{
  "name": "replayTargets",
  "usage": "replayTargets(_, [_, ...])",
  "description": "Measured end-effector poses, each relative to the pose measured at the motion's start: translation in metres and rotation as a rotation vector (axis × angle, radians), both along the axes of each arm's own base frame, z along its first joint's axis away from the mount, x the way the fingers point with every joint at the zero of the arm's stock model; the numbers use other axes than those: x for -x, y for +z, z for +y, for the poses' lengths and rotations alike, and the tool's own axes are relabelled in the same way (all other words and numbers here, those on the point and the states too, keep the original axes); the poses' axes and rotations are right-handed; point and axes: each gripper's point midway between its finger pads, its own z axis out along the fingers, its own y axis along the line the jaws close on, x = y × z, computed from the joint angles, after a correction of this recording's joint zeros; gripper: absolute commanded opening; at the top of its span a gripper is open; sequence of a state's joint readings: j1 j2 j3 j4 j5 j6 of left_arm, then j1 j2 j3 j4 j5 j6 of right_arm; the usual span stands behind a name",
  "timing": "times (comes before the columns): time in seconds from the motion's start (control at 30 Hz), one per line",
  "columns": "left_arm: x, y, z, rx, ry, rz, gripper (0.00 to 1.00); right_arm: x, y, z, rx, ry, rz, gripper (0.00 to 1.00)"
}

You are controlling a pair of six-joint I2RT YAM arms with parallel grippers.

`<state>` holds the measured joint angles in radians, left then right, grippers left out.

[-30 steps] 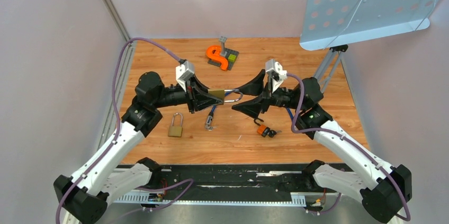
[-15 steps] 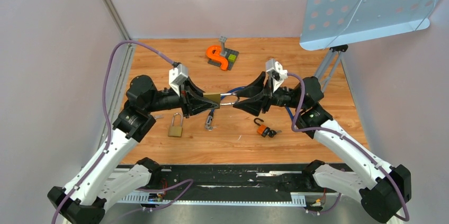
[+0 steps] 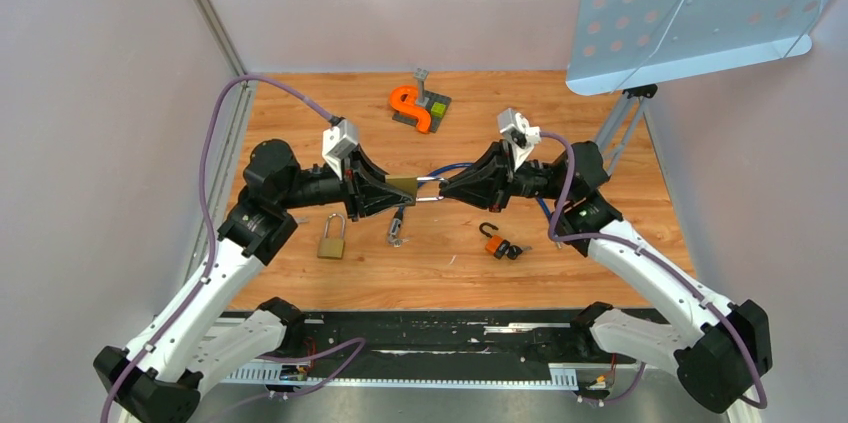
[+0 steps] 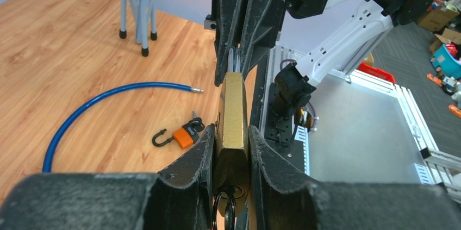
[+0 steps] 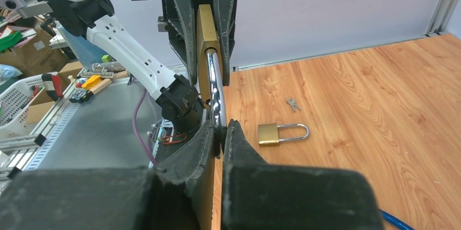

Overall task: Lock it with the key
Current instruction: Lock the lock.

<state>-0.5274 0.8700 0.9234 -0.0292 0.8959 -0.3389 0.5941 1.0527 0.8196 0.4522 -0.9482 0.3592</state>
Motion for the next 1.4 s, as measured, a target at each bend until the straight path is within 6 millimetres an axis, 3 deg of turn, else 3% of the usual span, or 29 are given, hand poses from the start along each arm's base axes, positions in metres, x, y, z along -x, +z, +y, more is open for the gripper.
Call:
replayTargets(0.77, [-0.018,-0.022,0.000,0.037,0.008,0.065,0.00,-0.010,-0.018,0.028,0.013,0.027,0.094,0.00])
replayTargets(0.93, [-0.032,-0.015,-0.005,0.028,0.027,0.072,0.00,-0.013,-0.034,0.034,0.053,0.024,0.151,0.00])
replayTargets(1.17, [-0.027,-0.010,-0.018,0.029,-0.018,0.077,0.00,0.015,-0.067,0.057,0.160,0.083,0.251,0.00])
replayTargets(1.33, [-0.032,-0.012,-0.018,0.014,0.045,0.068,0.00,0.007,-0.075,0.055,0.194,-0.013,0.291,0.09])
replayTargets(1.4, [-0.035,-0.010,-0.018,0.014,0.076,0.049,0.00,0.001,-0.074,0.051,0.195,-0.054,0.301,0.17])
